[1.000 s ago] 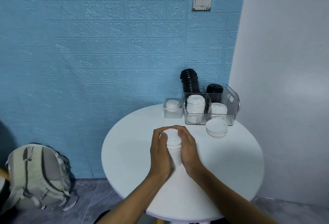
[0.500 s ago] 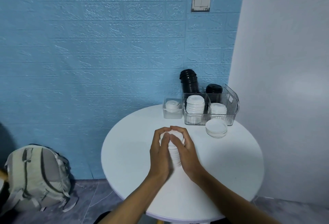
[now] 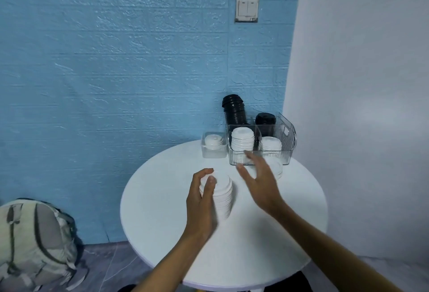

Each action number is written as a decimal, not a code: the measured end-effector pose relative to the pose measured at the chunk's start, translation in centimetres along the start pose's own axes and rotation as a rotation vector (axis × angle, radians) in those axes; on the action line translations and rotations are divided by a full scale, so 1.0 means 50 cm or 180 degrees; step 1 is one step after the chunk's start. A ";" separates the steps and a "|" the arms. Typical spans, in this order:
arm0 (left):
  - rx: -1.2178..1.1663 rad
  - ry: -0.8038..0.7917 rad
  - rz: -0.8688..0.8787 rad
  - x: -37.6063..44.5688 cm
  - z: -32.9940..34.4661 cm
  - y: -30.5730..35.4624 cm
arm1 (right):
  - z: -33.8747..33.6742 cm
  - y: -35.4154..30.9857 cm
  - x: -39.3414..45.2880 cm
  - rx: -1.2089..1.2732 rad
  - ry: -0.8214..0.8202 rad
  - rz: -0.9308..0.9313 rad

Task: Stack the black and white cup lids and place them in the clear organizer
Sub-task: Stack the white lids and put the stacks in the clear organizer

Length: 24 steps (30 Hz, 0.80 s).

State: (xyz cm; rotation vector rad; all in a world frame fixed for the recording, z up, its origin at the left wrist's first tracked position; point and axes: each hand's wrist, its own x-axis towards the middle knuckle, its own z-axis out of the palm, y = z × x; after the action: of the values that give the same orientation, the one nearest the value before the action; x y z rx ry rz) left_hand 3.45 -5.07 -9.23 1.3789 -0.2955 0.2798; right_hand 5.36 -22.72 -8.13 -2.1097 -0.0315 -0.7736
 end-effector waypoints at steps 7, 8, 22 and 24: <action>-0.0007 -0.0045 -0.0106 0.001 0.002 -0.001 | -0.082 0.106 0.057 -0.1291 0.0353 0.0709; -0.0015 -0.0054 -0.0120 0.001 0.002 -0.002 | -0.085 0.114 0.059 -0.1308 0.0326 0.0787; -0.0011 -0.0045 -0.0185 0.002 0.002 -0.001 | -0.076 0.114 0.057 -0.1374 0.0295 0.0880; -0.0009 -0.0039 -0.0183 0.002 0.002 -0.002 | -0.076 0.107 0.057 -0.1173 0.0360 0.0868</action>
State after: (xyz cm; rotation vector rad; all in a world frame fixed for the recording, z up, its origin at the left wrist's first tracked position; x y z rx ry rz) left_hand 3.60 -5.16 -9.29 1.3844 -0.2659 0.2231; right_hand 7.24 -29.60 -8.85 -2.3426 0.4837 -0.7747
